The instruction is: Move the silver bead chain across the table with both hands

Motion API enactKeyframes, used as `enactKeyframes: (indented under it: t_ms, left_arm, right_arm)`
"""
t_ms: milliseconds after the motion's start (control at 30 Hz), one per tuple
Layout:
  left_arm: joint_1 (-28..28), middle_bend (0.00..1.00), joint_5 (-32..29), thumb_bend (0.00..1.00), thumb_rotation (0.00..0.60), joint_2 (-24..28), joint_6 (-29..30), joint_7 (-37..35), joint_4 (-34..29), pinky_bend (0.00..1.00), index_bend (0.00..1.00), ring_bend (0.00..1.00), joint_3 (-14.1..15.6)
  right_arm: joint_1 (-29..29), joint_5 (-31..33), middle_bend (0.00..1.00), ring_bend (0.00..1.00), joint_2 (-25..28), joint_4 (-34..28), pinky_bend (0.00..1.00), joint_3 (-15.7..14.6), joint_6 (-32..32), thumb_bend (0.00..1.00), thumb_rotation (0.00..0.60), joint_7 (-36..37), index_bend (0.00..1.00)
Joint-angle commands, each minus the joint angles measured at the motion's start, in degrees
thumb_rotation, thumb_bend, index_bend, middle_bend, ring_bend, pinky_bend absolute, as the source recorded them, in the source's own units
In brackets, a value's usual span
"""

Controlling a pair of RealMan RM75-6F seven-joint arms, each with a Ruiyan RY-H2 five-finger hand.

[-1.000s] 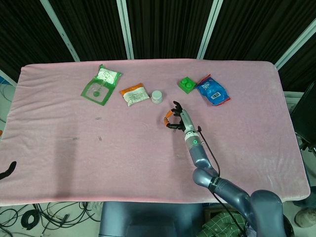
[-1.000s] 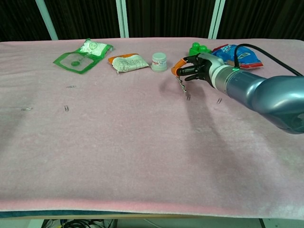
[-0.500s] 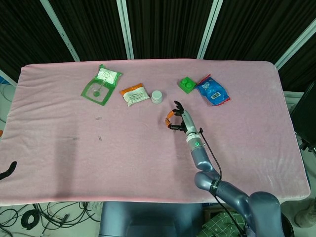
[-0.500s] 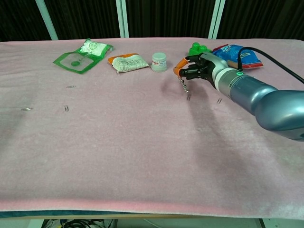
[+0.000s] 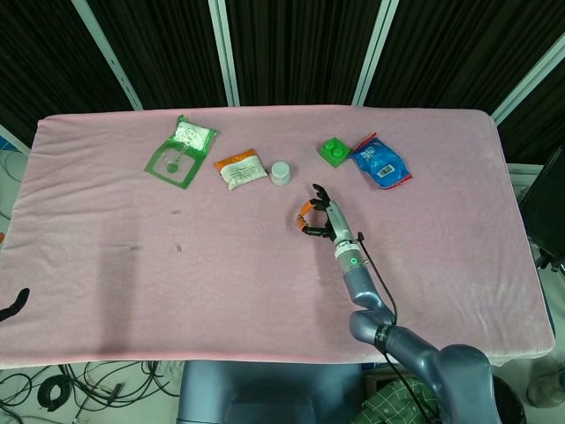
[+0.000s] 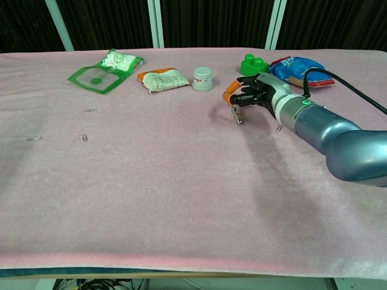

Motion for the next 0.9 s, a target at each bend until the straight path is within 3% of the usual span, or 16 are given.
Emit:
enactKeyframes:
  t_ms: [33,333,700,900]
  left_arm:
    - [0.0,0.02,0.0,0.26,0.6,0.0,0.0,0.0,0.0,0.0,0.05,0.0,0.0]
    - [0.0,0.02,-0.2,0.26,0.6,0.0,0.0,0.1,0.0,0.0,0.05,0.0,-0.1]
    - [0.0,0.02,0.2,0.26,0.6,0.1,0.1,0.1,-0.3,0.0,0.05,0.0,0.1]
    - [0.1,0.02,0.3,0.26,0.6,0.2,0.2,0.0,-0.4,0.0,0.05,0.0,0.1]
  right_arm:
    - [0.1,-0.3,0.0,0.04,-0.2,0.5,0.17,-0.2,0.0,0.4,0.6,0.9,0.66]
    - [0.0,-2.2,0.0,0.04,1.5,-1.2,0.17,-1.1,2.0,0.4,0.6,1.3,0.66]
    - [-6.1,-1.9,0.0,0.04,9.7,-14.9,0.17,-4.6,4.3,0.4,0.6,-5.5,0.66]
    - [-8.7,-0.4,0.0,0.04,12.2,-19.0,0.17,-5.7,5.1,0.4,0.6,-8.5,0.66]
